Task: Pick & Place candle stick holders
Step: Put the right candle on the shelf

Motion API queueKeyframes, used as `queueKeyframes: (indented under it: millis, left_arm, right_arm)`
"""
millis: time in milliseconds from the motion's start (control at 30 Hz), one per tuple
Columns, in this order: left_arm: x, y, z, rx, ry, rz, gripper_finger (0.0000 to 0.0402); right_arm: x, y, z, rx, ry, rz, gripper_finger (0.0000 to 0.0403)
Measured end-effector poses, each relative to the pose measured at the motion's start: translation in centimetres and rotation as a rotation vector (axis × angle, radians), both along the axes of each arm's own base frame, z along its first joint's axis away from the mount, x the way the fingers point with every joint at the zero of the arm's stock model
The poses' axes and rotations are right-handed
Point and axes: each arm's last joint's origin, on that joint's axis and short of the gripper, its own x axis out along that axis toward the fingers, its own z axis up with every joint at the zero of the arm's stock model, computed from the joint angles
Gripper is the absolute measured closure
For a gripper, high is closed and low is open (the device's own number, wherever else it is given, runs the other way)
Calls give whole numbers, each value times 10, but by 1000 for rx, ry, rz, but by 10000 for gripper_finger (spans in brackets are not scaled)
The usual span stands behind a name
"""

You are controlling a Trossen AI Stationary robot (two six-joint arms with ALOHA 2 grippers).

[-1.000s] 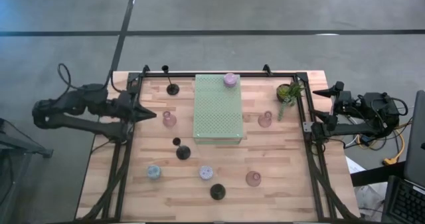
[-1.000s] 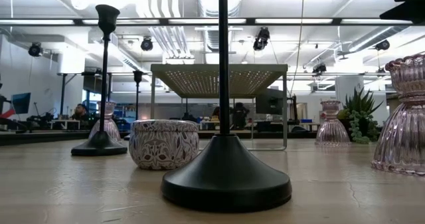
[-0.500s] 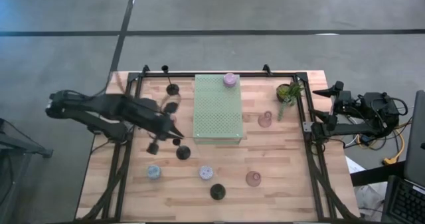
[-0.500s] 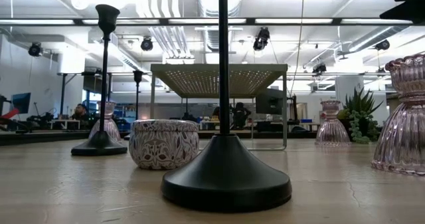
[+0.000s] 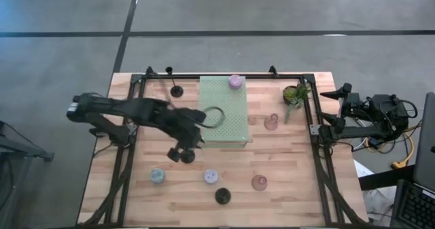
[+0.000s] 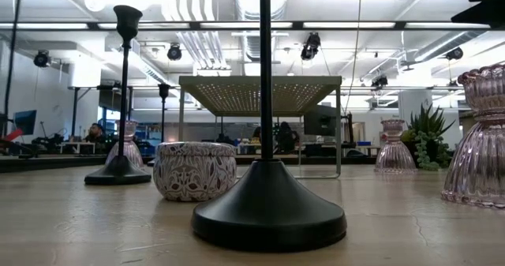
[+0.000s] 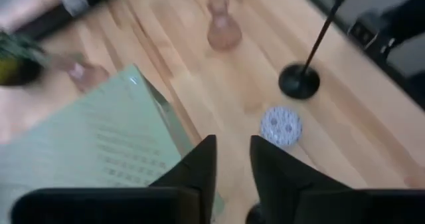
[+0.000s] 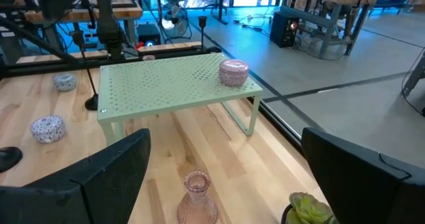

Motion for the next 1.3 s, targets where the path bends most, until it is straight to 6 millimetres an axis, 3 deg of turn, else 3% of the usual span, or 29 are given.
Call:
queueKeyframes:
  millis: [233, 400, 1000, 1300]
  left_arm:
    - [27, -3, -26, 84, 112, -2, 189]
    - [39, -6, -43, 134, 154, -56, 142]
    - [71, -35, -90, 243, 219, -283, 129]
    - [90, -39, -102, 208, 197, -219, 74]
  right_arm:
    - [0, 0, 0, 0, 0, 0, 19]
    - [0, 0, 0, 0, 0, 0, 19]
    - [0, 0, 0, 0, 0, 0, 19]
    - [0, 0, 0, 0, 0, 0, 19]
